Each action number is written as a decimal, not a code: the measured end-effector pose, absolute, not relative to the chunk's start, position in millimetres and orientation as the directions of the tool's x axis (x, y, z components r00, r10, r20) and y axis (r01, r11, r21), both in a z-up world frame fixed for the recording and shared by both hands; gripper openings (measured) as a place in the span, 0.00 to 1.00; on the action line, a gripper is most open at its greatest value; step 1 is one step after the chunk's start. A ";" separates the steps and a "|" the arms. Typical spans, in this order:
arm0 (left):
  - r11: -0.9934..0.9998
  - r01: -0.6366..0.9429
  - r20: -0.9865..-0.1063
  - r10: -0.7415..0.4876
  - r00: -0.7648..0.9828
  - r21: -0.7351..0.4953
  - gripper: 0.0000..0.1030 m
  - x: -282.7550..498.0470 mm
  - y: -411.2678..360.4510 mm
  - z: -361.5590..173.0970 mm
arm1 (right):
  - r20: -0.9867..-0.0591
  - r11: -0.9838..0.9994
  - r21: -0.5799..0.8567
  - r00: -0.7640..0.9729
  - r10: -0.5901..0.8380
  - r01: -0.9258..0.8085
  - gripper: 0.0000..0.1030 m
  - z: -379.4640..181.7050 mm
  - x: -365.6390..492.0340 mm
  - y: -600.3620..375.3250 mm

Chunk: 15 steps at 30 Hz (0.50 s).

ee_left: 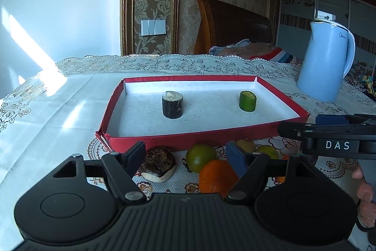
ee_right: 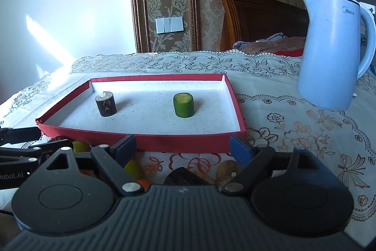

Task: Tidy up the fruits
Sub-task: 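Withdraw both open grippers from the tray back toward the fruits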

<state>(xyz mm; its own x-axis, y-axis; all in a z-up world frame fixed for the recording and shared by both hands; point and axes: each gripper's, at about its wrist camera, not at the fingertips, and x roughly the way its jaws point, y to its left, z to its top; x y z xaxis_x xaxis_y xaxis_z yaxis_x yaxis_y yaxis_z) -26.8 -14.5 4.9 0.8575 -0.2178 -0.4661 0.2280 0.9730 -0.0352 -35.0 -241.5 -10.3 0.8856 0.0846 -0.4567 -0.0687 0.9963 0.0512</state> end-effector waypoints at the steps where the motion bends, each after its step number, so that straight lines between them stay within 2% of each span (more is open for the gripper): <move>1: 0.973 0.229 -0.470 -0.217 0.855 -0.033 0.73 -27.2 -15.0 4.1 | -0.457 0.996 0.060 0.885 0.087 -0.067 0.83 -10.2 -36.9 -243.4; 6: 0.972 0.236 -0.475 -0.215 0.853 -0.016 0.77 -33.0 -17.9 0.8 | -0.452 0.994 0.073 0.885 0.108 -0.084 0.83 -11.9 -53.2 -246.6; 15: 0.960 0.281 -0.480 -0.239 0.844 0.017 0.78 -36.8 -26.1 -1.1 | -0.484 0.986 0.076 0.859 0.169 -0.151 0.83 -19.4 -80.3 -244.6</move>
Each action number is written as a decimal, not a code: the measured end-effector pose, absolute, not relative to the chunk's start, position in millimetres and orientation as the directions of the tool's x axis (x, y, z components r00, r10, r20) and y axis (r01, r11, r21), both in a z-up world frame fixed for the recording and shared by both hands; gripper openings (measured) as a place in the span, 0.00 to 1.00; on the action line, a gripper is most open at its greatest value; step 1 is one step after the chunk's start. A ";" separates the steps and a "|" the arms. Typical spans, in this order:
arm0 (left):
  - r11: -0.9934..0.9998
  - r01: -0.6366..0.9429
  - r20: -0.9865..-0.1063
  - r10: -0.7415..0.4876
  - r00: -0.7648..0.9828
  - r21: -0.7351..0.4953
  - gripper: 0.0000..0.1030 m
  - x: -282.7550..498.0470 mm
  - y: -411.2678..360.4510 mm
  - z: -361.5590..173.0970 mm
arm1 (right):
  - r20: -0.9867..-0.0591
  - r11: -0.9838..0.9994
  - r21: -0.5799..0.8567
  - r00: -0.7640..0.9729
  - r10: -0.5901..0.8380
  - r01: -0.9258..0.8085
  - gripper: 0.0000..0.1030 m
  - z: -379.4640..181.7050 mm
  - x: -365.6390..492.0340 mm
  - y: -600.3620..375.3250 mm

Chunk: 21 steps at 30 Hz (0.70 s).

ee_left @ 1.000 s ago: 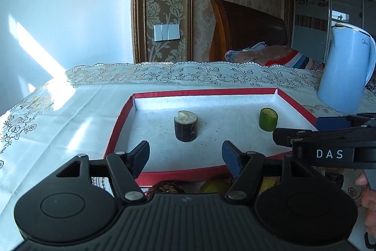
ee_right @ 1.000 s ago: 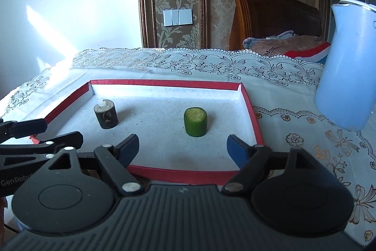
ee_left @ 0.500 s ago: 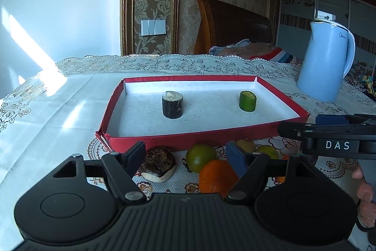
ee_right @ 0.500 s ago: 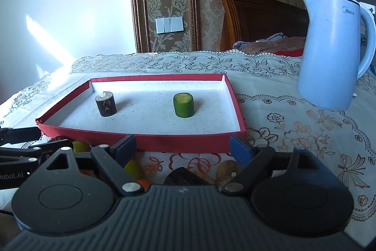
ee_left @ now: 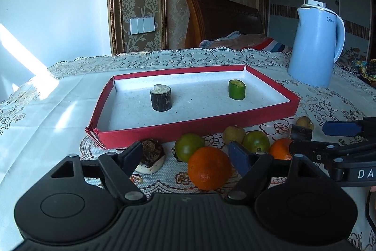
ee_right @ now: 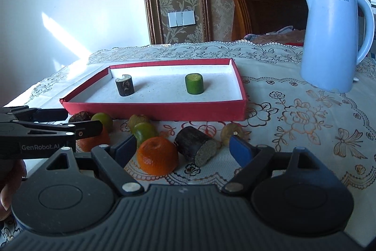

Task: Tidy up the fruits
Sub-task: 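Withdraw both open grippers from the tray back toward the fruits, then grasp a mandarin orange with the left gripper while the right grasps another orange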

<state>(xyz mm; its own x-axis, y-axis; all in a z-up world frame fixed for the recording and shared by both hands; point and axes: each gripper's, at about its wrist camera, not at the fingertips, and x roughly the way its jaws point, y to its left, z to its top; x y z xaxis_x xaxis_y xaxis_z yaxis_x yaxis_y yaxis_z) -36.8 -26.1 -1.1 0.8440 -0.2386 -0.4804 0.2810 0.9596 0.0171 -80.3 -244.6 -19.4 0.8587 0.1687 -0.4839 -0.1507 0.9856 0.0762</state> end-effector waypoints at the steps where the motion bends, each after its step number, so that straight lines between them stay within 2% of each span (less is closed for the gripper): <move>1: 0.959 0.284 -0.482 -0.238 0.843 0.023 0.78 -37.0 -27.1 -1.5 | -0.486 0.985 0.075 0.857 0.172 -0.155 0.83 -19.4 -80.9 -244.5; 11: 0.951 0.301 -0.526 -0.222 0.821 0.068 0.78 -31.2 -36.6 -8.8 | -0.504 0.984 0.059 0.846 0.175 -0.169 0.81 -21.7 -88.2 -244.9; 21: 0.949 0.308 -0.524 -0.228 0.821 0.068 0.78 -31.0 -34.0 -9.4 | -0.527 0.977 0.034 0.826 0.198 -0.213 0.76 -22.5 -90.1 -238.4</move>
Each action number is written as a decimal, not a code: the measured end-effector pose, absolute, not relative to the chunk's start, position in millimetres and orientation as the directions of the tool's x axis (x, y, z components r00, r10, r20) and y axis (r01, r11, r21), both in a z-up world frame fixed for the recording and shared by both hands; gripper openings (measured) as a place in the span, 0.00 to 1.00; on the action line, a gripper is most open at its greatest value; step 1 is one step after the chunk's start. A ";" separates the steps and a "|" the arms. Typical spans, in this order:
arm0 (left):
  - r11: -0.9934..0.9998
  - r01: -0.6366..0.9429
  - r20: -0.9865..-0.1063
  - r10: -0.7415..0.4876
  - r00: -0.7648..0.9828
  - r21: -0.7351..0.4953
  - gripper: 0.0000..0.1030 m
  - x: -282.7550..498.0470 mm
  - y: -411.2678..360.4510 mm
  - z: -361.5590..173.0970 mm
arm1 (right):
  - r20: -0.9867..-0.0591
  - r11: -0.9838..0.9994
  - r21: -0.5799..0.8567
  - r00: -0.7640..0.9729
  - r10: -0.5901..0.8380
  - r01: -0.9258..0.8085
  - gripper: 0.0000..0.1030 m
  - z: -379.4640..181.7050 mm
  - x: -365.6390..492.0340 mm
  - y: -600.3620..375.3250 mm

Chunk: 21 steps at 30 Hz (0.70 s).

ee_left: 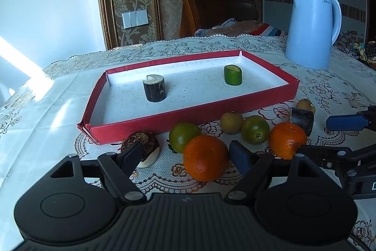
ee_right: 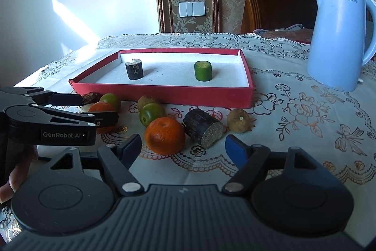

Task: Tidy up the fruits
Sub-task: 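Grasp a mandarin orange with the left gripper while the right grasps another orange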

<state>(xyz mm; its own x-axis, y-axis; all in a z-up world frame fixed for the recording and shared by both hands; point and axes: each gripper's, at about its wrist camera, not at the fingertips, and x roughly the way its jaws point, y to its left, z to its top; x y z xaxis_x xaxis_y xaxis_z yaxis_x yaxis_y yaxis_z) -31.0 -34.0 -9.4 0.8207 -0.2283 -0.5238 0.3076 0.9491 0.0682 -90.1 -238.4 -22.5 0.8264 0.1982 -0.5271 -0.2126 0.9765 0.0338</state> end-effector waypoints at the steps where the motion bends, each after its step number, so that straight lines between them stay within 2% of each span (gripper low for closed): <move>1: 0.948 0.311 -0.523 -0.230 0.821 0.070 0.78 -31.4 -33.7 -9.4 | -0.528 0.975 0.026 0.825 0.201 -0.221 0.76 -22.6 -91.2 -237.0; 5: 0.937 0.326 -0.531 -0.216 0.819 0.121 0.78 -32.0 -41.2 -11.9 | -0.541 0.965 -0.007 0.812 0.217 -0.262 0.76 -23.9 -92.0 -229.1; 7: 0.935 0.323 -0.532 -0.200 0.823 0.147 0.78 -32.4 -44.9 -13.4 | -0.563 0.958 -0.010 0.793 0.233 -0.288 0.73 -26.3 -89.1 -225.2; 8: 0.936 0.320 -0.530 -0.198 0.824 0.148 0.77 -32.6 -44.7 -13.4 | -0.571 0.956 -0.009 0.786 0.237 -0.294 0.69 -27.3 -87.7 -224.3; 12: 0.952 0.288 -0.515 -0.196 0.835 0.105 0.69 -29.6 -34.6 -10.7 | -0.585 0.953 0.014 0.771 0.252 -0.301 0.69 -28.5 -83.7 -223.6; 15: 0.961 0.267 -0.513 -0.196 0.836 0.068 0.69 -26.6 -27.0 -8.8 | -0.599 0.957 0.009 0.765 0.236 -0.288 0.69 -29.8 -76.5 -222.1; 21: 0.956 0.276 -0.513 -0.190 0.837 0.096 0.70 -28.8 -31.2 -9.9 | -0.606 0.956 -0.006 0.762 0.229 -0.292 0.66 -29.1 -61.8 -214.1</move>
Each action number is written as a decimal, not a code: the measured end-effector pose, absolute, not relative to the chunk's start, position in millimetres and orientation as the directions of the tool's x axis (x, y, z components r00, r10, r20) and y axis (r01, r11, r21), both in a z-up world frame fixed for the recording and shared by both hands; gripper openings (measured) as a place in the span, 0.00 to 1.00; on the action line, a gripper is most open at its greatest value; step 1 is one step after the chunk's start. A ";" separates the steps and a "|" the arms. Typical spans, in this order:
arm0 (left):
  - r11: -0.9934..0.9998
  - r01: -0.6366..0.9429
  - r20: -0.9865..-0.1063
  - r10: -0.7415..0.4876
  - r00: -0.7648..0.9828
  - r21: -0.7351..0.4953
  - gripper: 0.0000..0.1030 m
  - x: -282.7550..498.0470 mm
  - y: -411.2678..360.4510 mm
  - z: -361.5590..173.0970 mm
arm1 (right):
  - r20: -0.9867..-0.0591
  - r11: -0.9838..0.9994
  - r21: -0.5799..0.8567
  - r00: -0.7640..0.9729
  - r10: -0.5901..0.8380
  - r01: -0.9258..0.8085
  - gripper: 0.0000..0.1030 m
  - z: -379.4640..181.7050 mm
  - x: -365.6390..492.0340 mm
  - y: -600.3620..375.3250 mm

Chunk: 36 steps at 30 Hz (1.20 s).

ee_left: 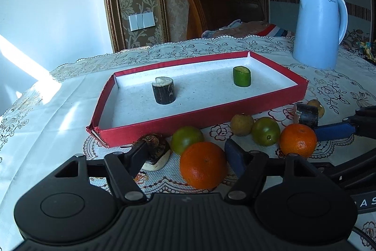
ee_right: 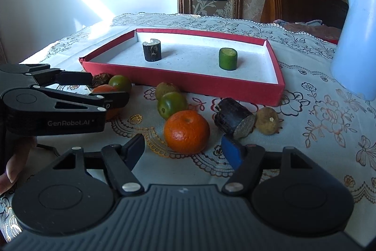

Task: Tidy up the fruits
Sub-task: 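Grasp a mandarin orange with the left gripper while the right grasps another orange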

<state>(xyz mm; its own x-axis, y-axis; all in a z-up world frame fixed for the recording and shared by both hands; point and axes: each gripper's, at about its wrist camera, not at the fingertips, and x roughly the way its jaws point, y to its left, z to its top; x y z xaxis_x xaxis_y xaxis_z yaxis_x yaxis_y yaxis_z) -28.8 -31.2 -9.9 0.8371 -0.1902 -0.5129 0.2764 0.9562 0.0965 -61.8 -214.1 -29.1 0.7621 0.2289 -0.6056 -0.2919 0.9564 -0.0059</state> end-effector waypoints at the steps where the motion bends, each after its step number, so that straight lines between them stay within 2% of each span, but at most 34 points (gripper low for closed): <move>1: 0.956 0.278 -0.513 -0.190 0.837 0.098 0.70 -29.0 -31.6 -9.9 | -0.610 0.956 -0.017 0.760 0.223 -0.294 0.65 -30.1 -59.0 -211.8; 5: 0.954 0.280 -0.514 -0.189 0.837 0.106 0.70 -29.3 -32.9 -10.2 | -0.611 0.953 -0.041 0.762 0.215 -0.301 0.56 -30.6 -53.8 -206.9; 9: 0.954 0.282 -0.513 -0.190 0.837 0.105 0.69 -29.0 -32.6 -10.2 | -0.601 0.957 -0.063 0.777 0.189 -0.282 0.40 -30.5 -54.6 -206.5; 10: 0.954 0.282 -0.513 -0.191 0.837 0.105 0.69 -29.0 -32.5 -10.3 | -0.601 0.958 -0.059 0.777 0.190 -0.280 0.39 -30.4 -54.3 -207.4; 12: 0.953 0.286 -0.511 -0.197 0.836 0.101 0.66 -29.7 -32.3 -10.0 | -0.600 0.959 -0.049 0.776 0.195 -0.279 0.39 -30.0 -53.7 -209.3; 14: 0.947 0.313 -0.509 -0.233 0.829 0.077 0.47 -31.8 -31.3 -8.8 | -0.596 0.959 -0.053 0.779 0.194 -0.279 0.38 -30.3 -54.1 -209.2; 19: 0.936 0.339 -0.501 -0.250 0.828 0.093 0.38 -35.7 -36.9 -9.2 | -0.593 0.961 -0.045 0.781 0.194 -0.273 0.38 -30.2 -53.8 -211.2; 36: 0.948 0.316 -0.478 -0.262 0.839 0.036 0.38 -36.1 -25.7 -4.3 | -0.577 0.968 -0.014 0.793 0.198 -0.252 0.38 -28.3 -54.6 -217.6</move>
